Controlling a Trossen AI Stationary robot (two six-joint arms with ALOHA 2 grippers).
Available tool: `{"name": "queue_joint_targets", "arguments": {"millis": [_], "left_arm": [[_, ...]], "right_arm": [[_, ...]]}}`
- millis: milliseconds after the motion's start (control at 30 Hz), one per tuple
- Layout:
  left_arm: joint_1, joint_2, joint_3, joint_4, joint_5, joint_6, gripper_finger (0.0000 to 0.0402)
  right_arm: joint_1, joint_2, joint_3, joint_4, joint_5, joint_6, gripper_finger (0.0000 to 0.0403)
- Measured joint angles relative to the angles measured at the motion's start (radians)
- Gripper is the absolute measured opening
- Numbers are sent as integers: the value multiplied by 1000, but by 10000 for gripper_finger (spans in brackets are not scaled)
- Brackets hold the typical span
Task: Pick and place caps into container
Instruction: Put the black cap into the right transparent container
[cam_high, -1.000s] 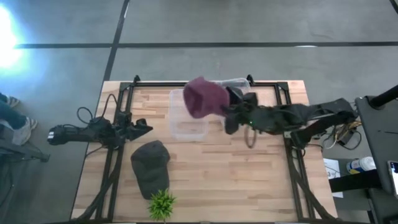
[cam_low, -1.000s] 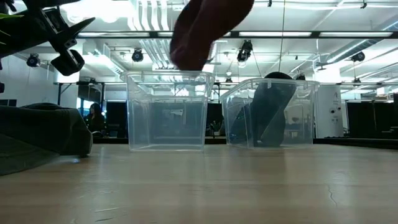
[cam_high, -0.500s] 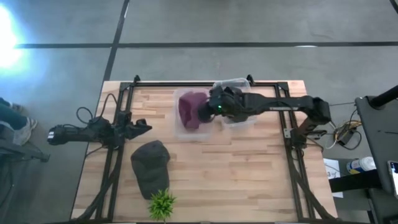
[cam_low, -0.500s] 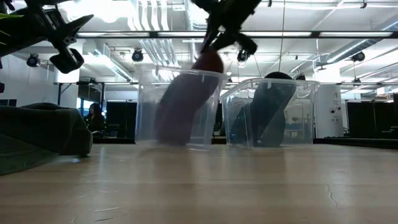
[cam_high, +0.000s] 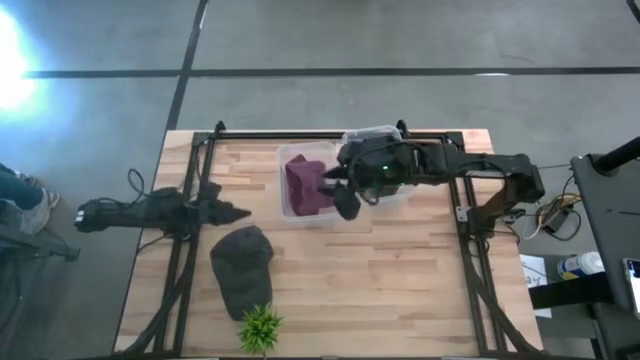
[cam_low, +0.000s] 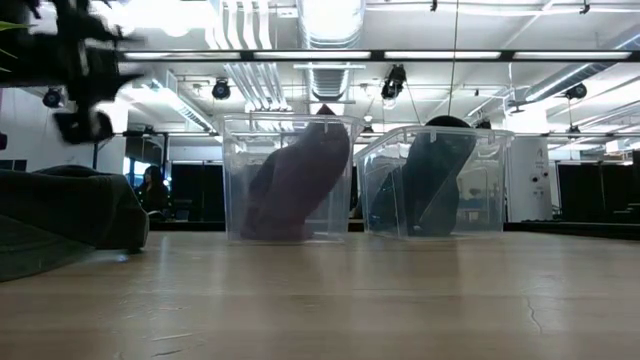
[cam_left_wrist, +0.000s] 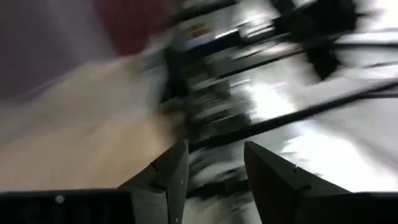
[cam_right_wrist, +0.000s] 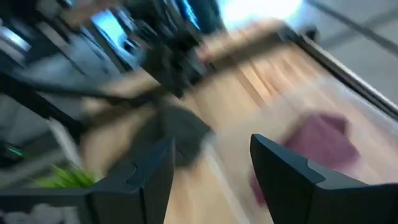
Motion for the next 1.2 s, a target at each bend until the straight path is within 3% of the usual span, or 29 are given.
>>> {"name": "queue_joint_targets", "arguments": {"millis": [100, 167, 267, 433, 633, 733, 900, 1067, 1200], "left_arm": [[-2, 54, 105, -345, 2, -14, 139], [-4, 102, 174, -474, 19, 2, 133], [-12, 191, 260, -545, 54, 51, 127], [-45, 378, 397, -629, 132, 48, 120], [-190, 673, 532, -851, 159, 11, 101], [-281, 805, 549, -859, 180, -51, 93], [-369, 945, 549, -809, 99, -133, 92], [-405, 973, 578, -762, 75, -176, 92], [-467, 963, 614, -782, 66, -237, 92]], "right_arm": [[50, 16, -1, -105, 40, 3, 207], [86, 21, -8, -137, 34, 26, 207], [121, 22, -33, -174, -12, 69, 207], [146, 49, -114, -149, 0, 138, 208], [155, 48, -169, -129, 40, 232, 208], [156, 48, -174, -117, 53, 261, 208], [165, 47, -176, -113, 65, 345, 208], [185, 46, -249, -8, -25, 468, 208], [209, 47, -342, 96, -29, 552, 208]]}}
